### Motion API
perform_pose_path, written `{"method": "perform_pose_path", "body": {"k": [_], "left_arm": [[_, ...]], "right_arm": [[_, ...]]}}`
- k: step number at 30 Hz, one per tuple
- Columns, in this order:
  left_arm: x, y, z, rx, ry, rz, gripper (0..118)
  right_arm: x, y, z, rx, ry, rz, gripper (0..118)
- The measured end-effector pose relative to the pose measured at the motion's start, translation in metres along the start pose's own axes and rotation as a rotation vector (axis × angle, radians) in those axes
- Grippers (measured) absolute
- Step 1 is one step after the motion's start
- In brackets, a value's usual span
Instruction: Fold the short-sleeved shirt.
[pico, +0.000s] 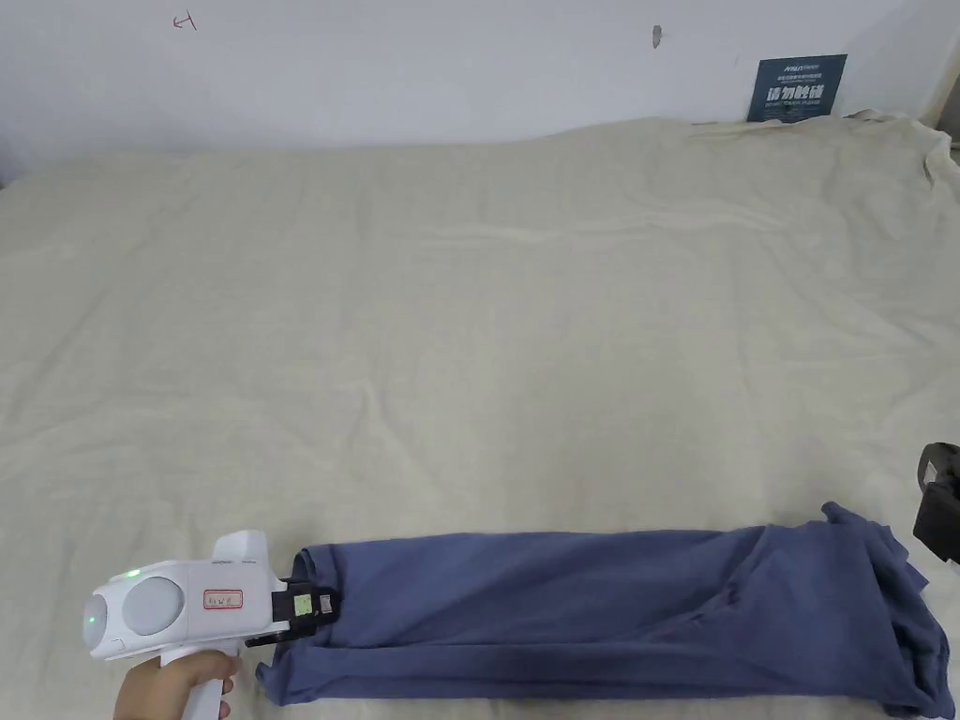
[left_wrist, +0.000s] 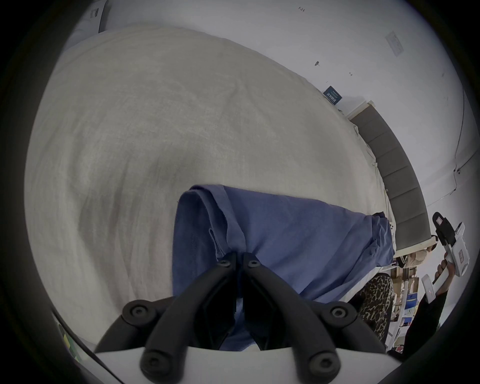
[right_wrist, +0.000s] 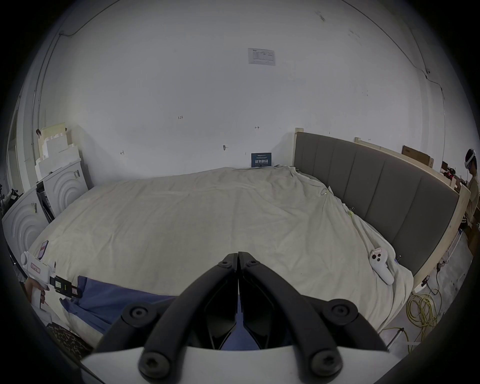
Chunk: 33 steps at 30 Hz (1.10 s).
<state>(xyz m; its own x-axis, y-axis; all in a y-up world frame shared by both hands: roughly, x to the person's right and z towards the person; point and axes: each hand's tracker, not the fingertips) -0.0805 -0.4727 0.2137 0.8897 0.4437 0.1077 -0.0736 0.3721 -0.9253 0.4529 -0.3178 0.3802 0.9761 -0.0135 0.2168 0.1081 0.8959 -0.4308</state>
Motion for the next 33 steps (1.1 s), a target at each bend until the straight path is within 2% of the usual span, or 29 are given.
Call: {"method": "perform_pose_path", "body": {"k": [8, 11, 16, 21, 33], "left_arm": [[0.005, -0.001, 0.014, 0.045, 0.043, -0.077, 0], [-0.004, 0.002, 0.011, 0.025, 0.074, -0.064, 0], [-0.015, -0.001, 0.025, 0.057, 0.041, -0.021, 0], [-0.012, -0.002, 0.020, 0.050, 0.064, -0.065, 0], [-0.013, 0.002, 0.018, 0.029, 0.060, -0.051, 0]], "right_arm": [[-0.002, -0.002, 0.001, -0.004, 0.012, -0.006, 0], [-0.003, 0.000, 0.002, 0.000, 0.017, -0.007, 0], [-0.002, 0.002, 0.004, 0.010, 0.017, -0.003, 0], [0.000, 0.000, 0.002, 0.005, 0.015, -0.012, 0], [0.004, 0.000, 0.003, 0.001, 0.011, -0.020, 0]]}}
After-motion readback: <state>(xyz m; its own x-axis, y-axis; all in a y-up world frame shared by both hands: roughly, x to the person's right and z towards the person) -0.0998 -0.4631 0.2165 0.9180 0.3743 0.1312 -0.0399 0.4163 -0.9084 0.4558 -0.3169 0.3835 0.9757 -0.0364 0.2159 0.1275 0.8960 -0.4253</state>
